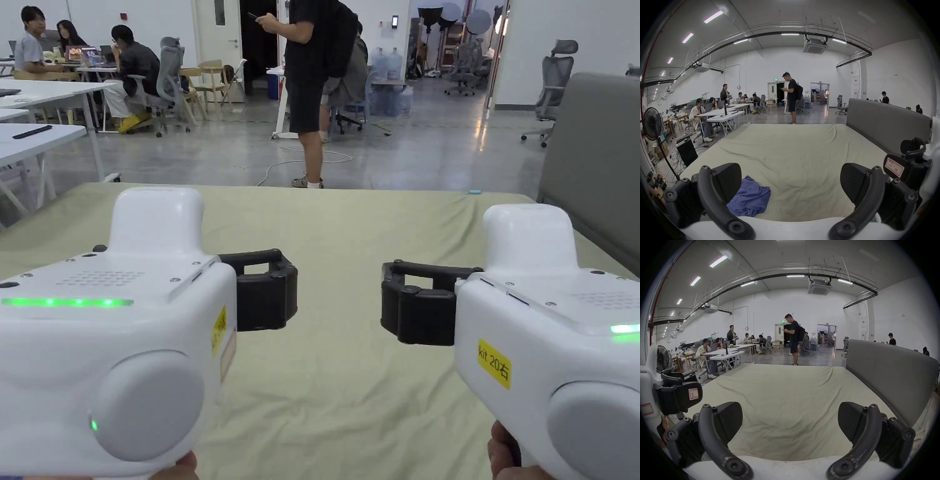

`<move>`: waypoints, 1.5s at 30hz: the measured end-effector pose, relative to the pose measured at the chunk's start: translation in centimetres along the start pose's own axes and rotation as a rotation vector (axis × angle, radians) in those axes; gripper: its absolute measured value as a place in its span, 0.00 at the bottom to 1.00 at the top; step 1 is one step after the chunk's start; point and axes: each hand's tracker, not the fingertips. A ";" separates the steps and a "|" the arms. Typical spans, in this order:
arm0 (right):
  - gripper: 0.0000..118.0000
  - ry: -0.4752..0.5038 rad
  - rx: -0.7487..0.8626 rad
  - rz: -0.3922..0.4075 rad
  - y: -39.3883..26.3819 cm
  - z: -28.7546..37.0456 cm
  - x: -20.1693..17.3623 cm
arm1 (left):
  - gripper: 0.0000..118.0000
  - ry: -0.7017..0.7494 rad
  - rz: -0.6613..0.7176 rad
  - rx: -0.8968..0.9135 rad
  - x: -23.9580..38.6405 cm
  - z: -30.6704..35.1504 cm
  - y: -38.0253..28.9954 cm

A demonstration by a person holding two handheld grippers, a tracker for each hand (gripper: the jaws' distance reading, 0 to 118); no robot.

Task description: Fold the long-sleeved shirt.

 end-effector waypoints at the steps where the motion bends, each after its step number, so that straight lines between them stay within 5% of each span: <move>1: 0.99 -0.001 0.003 0.001 0.0 0.0 0.0 | 1.00 -0.001 0.001 -0.001 0.0 0.0 0.0; 27: 0.99 0.005 0.070 -0.022 1.8 -0.9 0.5 | 1.00 0.002 0.061 0.011 -0.5 -1.3 1.9; 29: 0.97 0.002 0.078 -0.027 2.5 -1.8 0.9 | 0.92 -0.075 0.067 0.026 -1.0 -1.9 2.8; 30: 0.89 0.014 0.082 -0.029 2.9 -2.3 1.3 | 0.66 -0.114 0.058 0.055 -1.2 -2.0 3.1; 31: 0.58 0.015 0.083 -0.032 3.2 -2.6 1.4 | 0.01 -0.111 0.061 0.114 -1.2 -1.9 3.4; 32: 0.11 0.019 0.088 -0.031 3.4 -2.8 1.5 | 0.00 -0.066 0.028 0.131 -1.0 -2.0 3.9; 33: 0.00 0.029 0.089 -0.011 3.7 -3.1 1.4 | 0.00 -0.011 0.000 0.112 -0.5 -2.7 4.0; 35: 0.00 -0.048 0.026 0.037 4.2 -3.8 1.4 | 0.00 -0.038 0.005 0.106 -0.4 -3.8 3.9; 38: 0.00 -0.009 0.073 0.035 4.8 -3.8 1.7 | 0.00 -0.160 0.132 0.015 -1.2 -5.7 3.7; 42: 0.00 -0.043 0.057 0.033 5.8 -5.4 1.7 | 0.00 -0.022 0.014 0.032 -2.5 -6.3 4.1; 45: 0.00 0.063 0.027 -0.044 6.7 -8.0 -1.5 | 0.00 0.021 0.112 -0.002 -7.0 -5.4 4.8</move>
